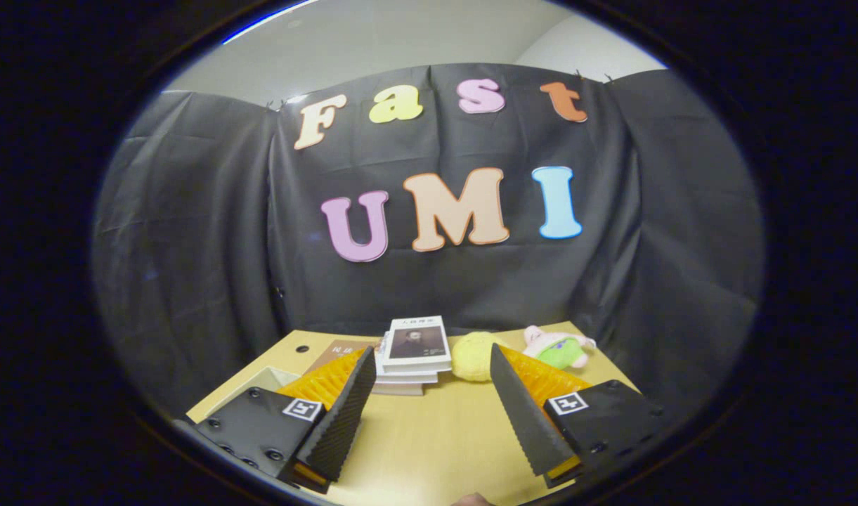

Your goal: Open the storage box then place both shoes into the box .Put the left shoe in first, then the right shoe, with the right side of both shoes facing outward in a uniform manner.

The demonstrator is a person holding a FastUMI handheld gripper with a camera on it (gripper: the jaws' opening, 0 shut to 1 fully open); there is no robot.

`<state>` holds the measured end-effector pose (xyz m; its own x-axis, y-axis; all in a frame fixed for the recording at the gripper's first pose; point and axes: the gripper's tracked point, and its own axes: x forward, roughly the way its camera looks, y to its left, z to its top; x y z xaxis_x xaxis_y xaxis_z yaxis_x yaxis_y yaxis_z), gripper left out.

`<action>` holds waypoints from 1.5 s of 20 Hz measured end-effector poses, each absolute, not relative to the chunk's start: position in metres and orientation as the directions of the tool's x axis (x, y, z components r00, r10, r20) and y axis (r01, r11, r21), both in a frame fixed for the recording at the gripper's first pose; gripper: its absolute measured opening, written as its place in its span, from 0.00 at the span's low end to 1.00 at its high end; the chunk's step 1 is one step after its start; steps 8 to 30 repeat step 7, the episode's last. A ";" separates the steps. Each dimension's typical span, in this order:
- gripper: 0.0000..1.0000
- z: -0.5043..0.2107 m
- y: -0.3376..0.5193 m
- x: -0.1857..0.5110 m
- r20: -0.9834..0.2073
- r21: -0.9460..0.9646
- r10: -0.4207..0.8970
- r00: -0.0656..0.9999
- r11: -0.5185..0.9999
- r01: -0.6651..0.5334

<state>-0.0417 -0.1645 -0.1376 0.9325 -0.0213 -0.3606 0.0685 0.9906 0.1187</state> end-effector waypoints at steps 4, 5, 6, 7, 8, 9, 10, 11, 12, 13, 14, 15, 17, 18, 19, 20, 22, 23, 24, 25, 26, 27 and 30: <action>1.00 -0.125 -0.202 -0.048 -0.301 0.067 -0.079 0.950 0.992 0.104; 1.00 -0.120 -0.210 -0.049 -0.287 0.055 -0.095 0.953 0.992 0.115; 1.00 -0.115 -0.217 -0.051 -0.269 0.048 -0.109 0.957 0.991 0.126; 1.00 -0.111 -0.220 -0.052 -0.253 0.045 -0.114 0.961 0.991 0.129; 1.00 -0.111 -0.220 -0.052 -0.253 0.045 -0.114 0.961 0.991 0.129; 1.00 -0.111 -0.220 -0.052 -0.253 0.045 -0.114 0.961 0.991 0.129; 1.00 -0.111 -0.220 -0.052 -0.253 0.045 -0.114 0.961 0.991 0.129; 1.00 -0.111 -0.220 -0.052 -0.253 0.045 -0.114 0.961 0.991 0.129; 1.00 -0.111 -0.220 -0.052 -0.253 0.045 -0.114 0.961 0.991 0.129; 1.00 -0.111 -0.220 -0.052 -0.253 0.045 -0.114 0.961 0.991 0.129; 1.00 -0.111 -0.220 -0.052 -0.253 0.045 -0.114 0.961 0.991 0.129; 1.00 -0.111 -0.220 -0.052 -0.253 0.045 -0.114 0.961 0.991 0.129; 1.00 -0.111 -0.220 -0.052 -0.253 0.045 -0.114 0.961 0.991 0.129; 1.00 -0.111 -0.220 -0.052 -0.253 0.045 -0.114 0.961 0.991 0.129; 1.00 -0.111 -0.220 -0.052 -0.253 0.045 -0.114 0.961 0.991 0.129; 1.00 -0.111 -0.220 -0.052 -0.253 0.045 -0.114 0.961 0.991 0.129; 1.00 -0.111 -0.220 -0.052 -0.253 0.045 -0.114 0.961 0.991 0.129; 1.00 -0.111 -0.220 -0.052 -0.253 0.045 -0.114 0.961 0.991 0.129; 1.00 -0.111 -0.220 -0.052 -0.253 0.045 -0.114 0.961 0.991 0.129; 1.00 -0.111 -0.220 -0.052 -0.253 0.045 -0.114 0.961 0.991 0.129; 1.00 -0.111 -0.220 -0.052 -0.253 0.045 -0.114 0.961 0.991 0.129; 1.00 -0.111 -0.220 -0.052 -0.253 0.045 -0.114 0.961 0.991 0.129; 1.00 -0.111 -0.220 -0.052 -0.253 0.045 -0.114 0.961 0.991 0.129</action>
